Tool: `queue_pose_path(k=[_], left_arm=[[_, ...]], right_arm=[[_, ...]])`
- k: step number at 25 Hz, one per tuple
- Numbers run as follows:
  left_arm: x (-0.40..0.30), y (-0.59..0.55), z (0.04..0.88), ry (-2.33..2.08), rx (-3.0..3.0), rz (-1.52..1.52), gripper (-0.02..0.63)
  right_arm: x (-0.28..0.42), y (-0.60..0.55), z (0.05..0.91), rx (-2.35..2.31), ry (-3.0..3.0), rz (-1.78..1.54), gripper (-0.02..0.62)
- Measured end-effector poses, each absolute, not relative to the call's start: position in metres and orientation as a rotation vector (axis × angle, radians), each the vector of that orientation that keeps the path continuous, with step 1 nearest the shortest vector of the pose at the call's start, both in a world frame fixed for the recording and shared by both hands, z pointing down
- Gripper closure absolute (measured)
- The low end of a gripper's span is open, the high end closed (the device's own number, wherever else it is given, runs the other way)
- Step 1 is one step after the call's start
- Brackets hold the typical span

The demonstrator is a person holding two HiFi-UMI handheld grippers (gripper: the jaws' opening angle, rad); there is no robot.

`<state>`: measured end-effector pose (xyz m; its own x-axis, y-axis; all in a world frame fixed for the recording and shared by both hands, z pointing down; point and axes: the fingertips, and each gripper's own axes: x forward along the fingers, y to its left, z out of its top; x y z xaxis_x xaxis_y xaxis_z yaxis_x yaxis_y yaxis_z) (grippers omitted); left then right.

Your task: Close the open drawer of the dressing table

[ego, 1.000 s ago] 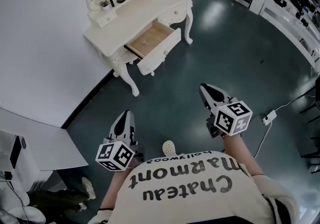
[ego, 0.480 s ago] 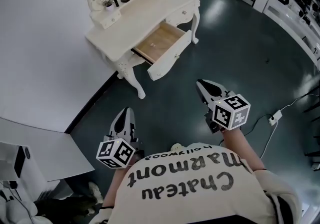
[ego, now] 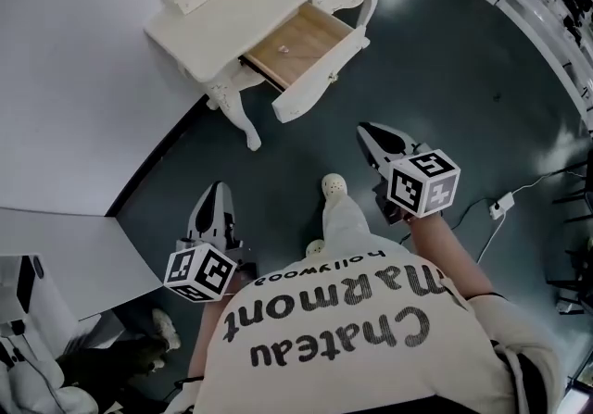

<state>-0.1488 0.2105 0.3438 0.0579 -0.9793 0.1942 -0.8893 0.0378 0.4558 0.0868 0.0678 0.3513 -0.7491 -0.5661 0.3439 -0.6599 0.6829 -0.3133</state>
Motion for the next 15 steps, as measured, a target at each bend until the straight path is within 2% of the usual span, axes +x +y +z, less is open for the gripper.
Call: queue_pose_path(k=[15], left_arm=[[-0.185, 0.108, 0.335, -2.032, 1.714, -0.300, 0.598]], right_arm=[[0.056, -0.103, 0.358, 0.876, -2.696, 0.673, 0.568]])
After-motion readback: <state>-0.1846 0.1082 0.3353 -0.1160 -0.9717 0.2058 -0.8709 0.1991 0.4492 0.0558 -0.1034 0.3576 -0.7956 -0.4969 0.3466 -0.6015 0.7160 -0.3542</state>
